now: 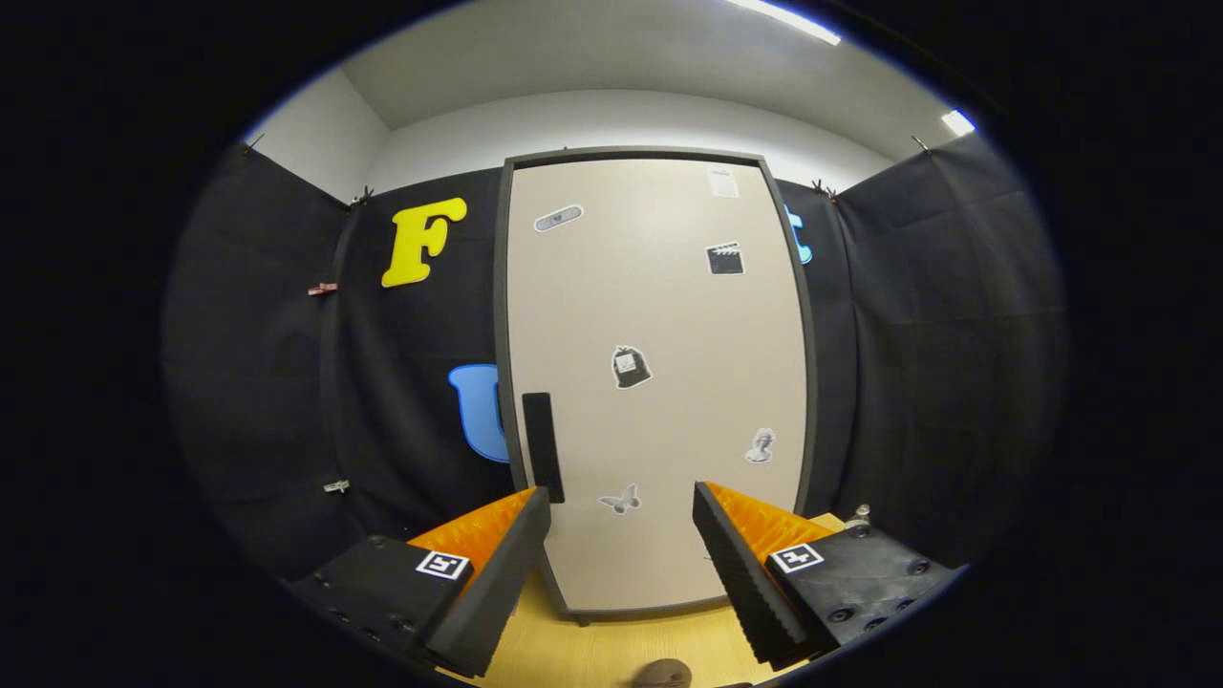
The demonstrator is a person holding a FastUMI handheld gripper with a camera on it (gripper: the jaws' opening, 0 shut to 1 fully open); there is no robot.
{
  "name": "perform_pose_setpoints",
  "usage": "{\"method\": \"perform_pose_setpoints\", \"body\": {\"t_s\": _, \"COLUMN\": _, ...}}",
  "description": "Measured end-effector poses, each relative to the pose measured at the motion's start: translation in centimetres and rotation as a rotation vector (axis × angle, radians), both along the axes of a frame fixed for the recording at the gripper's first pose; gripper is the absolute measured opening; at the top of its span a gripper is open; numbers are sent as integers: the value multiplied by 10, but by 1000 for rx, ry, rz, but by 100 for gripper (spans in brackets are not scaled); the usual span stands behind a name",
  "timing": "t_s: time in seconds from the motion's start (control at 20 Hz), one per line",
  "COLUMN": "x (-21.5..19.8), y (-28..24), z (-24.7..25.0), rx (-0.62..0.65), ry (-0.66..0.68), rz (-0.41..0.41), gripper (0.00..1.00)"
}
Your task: Open the shoe cabinet door, grab the shoes and put them into the shoe cabinet, then close the shoe cabinet door.
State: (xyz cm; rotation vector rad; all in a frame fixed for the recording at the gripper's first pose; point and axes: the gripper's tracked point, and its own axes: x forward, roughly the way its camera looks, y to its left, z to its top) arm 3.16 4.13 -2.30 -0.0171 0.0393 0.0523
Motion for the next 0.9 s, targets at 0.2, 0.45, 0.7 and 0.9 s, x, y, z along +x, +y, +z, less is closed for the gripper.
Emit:
{"method": "perform_pose_setpoints", "body": {"t_s": 0.2, "x": 28, "y": 35, "z": -8, "rx": 20, "ry": -6, "rz": 53, "gripper": 98}}
{"method": "perform_pose_setpoints", "body": {"t_s": 0.45, "x": 77, "y": 57, "z": -23, "rx": 23, "ry": 4, "rz": 49, "gripper": 98}}
{"method": "perform_pose_setpoints", "body": {"t_s": 0.7, "x": 130, "y": 66, "z": -46, "rx": 1, "ry": 30, "rz": 15, "gripper": 98}}
{"method": "perform_pose_setpoints", "body": {"t_s": 0.9, "x": 155, "y": 65, "z": -53, "rx": -3, "ry": 23, "rz": -14, "gripper": 94}}
